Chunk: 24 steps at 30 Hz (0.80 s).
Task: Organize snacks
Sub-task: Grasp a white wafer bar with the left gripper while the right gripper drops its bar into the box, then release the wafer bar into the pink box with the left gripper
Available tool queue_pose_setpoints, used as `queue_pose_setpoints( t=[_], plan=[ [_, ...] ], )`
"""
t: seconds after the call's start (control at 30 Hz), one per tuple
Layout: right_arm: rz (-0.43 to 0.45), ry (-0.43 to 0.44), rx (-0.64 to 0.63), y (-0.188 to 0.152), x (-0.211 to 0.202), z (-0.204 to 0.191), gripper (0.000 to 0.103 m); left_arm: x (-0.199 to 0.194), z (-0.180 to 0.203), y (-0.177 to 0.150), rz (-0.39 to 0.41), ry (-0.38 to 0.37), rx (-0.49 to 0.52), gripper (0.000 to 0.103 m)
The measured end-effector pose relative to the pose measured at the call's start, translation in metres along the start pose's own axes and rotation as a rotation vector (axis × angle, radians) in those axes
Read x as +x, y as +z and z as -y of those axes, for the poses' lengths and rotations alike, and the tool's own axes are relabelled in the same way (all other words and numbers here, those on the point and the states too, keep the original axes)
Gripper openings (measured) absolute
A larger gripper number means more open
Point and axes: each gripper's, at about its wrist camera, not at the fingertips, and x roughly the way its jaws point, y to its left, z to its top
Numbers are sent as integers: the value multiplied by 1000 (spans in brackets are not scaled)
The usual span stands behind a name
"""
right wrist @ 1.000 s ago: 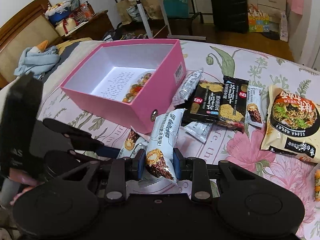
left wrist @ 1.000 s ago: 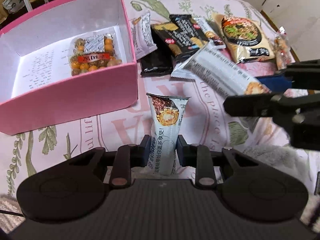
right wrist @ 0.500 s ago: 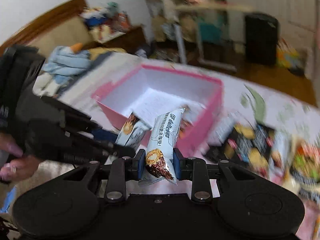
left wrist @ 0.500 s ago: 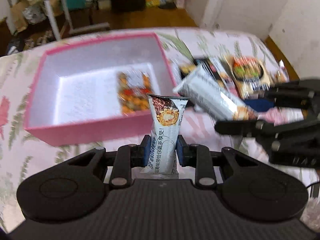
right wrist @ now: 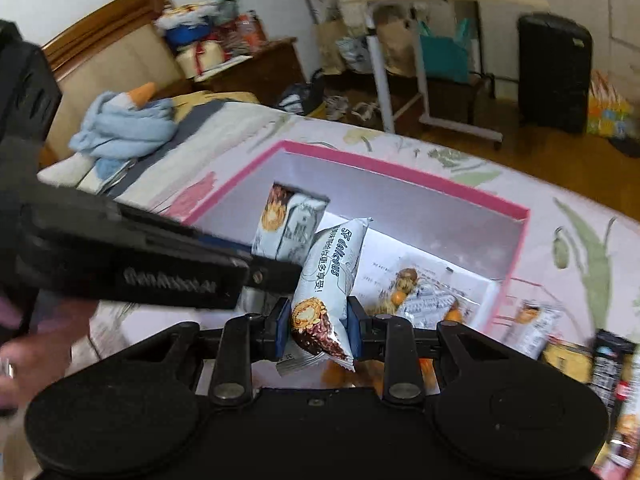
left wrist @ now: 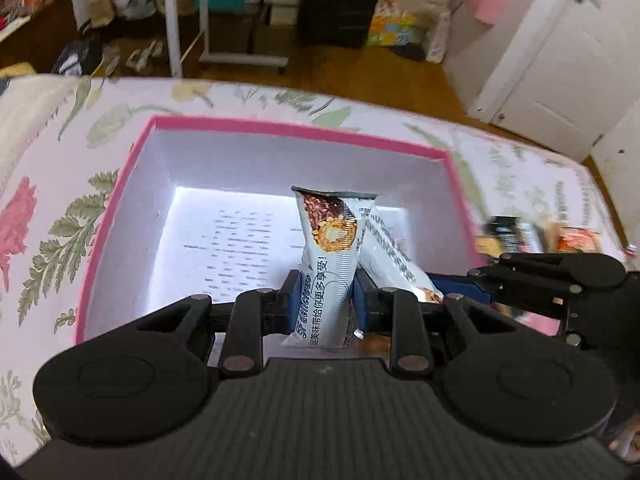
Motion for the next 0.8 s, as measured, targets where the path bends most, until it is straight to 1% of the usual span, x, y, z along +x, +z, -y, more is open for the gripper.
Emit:
queue_pose_setpoints(
  t=[0.07,0.13,0.2,0.23,0.27,0.3,0.33,0.37,0.4,0.5,0.6,0.7,0.8],
  plan=[
    [-29,-14,7,2,20,0,34,20,-9,4,-31,15,-16,26],
    [-55,-29,19,6,35,2,34,34,-17,6,-56,9,-46,26],
    [-77,-43,24,9,47,3,36,44,-26,8,-79,-5,-84,26],
    [-84,-48,29,10,50,4,37,48,-30,8,-90,-6,-105,28],
    [-94,-50,33,10,52,4,42,51,-33,8,-95,-6,-127,34],
    [-101,-42,35,10,51,5,53,51,-35,7,-96,-16,-145,37],
    [-104,-32,34,9,48,5,58,50,-37,6,-93,-29,-159,45],
    [-103,-22,24,7,41,4,62,46,-36,4,-78,-36,-162,50],
    [-100,-18,11,5,35,4,62,41,-34,2,-57,-35,-150,50],
    [-72,-11,-30,-2,3,1,62,19,-21,-7,14,-8,-69,54],
    [-15,3,-46,-14,-43,5,65,-2,-7,-14,44,-14,-6,55],
    [32,-35,-16,-29,-86,20,66,-22,12,-22,54,-56,55,55],
    [74,-104,16,-49,-120,43,66,-39,36,-30,63,-104,100,55]
  ],
)
